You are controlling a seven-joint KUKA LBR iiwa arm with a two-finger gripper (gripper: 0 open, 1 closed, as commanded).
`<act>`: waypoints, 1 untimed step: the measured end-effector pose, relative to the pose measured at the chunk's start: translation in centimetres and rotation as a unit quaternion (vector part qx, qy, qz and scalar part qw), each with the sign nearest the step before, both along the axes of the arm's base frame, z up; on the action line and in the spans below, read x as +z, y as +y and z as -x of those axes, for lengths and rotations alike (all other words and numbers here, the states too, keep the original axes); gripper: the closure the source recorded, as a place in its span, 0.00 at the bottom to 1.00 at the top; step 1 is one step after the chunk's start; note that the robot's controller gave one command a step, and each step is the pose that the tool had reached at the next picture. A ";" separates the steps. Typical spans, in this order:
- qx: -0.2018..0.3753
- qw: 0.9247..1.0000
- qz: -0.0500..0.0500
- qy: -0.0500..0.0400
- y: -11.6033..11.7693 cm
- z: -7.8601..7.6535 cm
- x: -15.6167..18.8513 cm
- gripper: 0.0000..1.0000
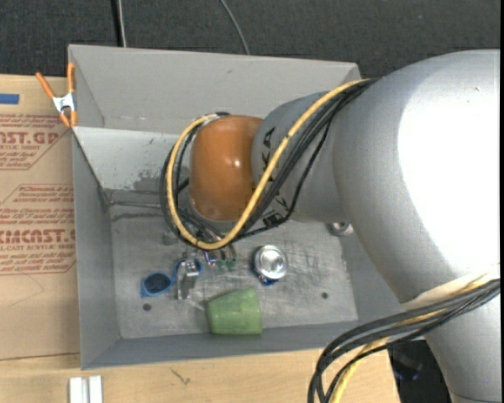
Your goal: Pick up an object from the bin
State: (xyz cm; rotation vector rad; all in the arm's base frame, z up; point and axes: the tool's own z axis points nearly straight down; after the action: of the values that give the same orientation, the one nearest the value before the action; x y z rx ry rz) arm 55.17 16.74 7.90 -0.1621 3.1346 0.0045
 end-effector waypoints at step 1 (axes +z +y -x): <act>-0.002 1.000 0.000 -0.001 -0.2 -0.1 0.1 1.00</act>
Offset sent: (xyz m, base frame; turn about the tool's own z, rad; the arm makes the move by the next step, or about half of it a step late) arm 0.0000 0.0000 0.0000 0.0000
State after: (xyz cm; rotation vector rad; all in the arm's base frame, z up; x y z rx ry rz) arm 55.28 16.59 7.97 -0.1569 3.1324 0.0038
